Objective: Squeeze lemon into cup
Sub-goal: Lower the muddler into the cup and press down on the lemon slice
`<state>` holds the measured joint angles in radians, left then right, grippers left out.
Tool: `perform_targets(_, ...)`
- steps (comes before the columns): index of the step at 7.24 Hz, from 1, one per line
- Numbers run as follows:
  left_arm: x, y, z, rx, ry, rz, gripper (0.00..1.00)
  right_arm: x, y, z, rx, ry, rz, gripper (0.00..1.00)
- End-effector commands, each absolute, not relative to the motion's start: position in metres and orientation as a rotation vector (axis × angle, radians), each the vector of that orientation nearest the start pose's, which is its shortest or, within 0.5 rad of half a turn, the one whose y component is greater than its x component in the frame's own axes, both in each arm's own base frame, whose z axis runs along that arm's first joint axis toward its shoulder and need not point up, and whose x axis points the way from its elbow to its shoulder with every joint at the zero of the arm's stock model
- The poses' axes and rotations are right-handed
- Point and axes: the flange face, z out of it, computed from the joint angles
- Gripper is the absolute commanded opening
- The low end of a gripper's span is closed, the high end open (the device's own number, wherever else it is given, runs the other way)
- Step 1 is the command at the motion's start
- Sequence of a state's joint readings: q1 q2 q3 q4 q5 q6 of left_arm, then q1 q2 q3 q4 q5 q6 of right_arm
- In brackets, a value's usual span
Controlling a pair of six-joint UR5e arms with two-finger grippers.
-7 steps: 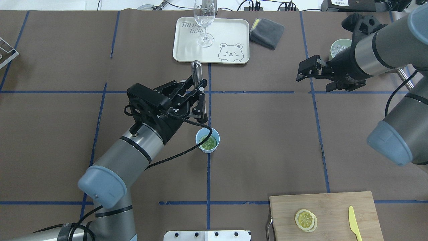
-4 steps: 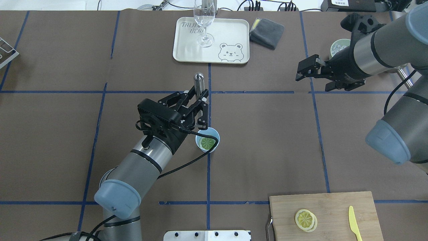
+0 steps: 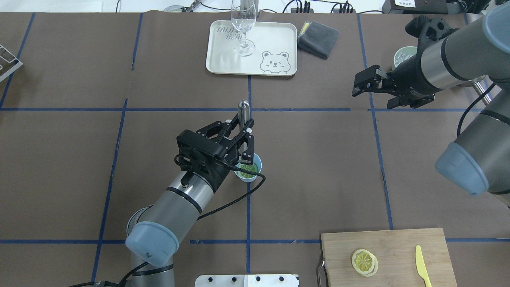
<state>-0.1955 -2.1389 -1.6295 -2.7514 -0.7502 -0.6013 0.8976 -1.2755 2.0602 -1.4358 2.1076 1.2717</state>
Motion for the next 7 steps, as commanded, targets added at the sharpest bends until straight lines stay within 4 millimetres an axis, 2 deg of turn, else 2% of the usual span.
perform_targets(1, 0.564, -0.311, 0.186, 1.357, 1.049, -0.144, 0.00, -0.265, -0.466, 0.264, 0.093, -1.023, 0.299, 1.00)
perform_targets(3, 0.577, -0.308, 0.196, 1.347, 1.031, -0.123, 0.00, -0.265, -0.466, 0.266, 0.092, -1.022, 0.300, 1.00)
perform_targets(7, 0.586, -0.304, 0.203, 1.338, 1.022, -0.105, 0.00, -0.266, -0.466, 0.263, 0.094, -1.024, 0.299, 1.00)
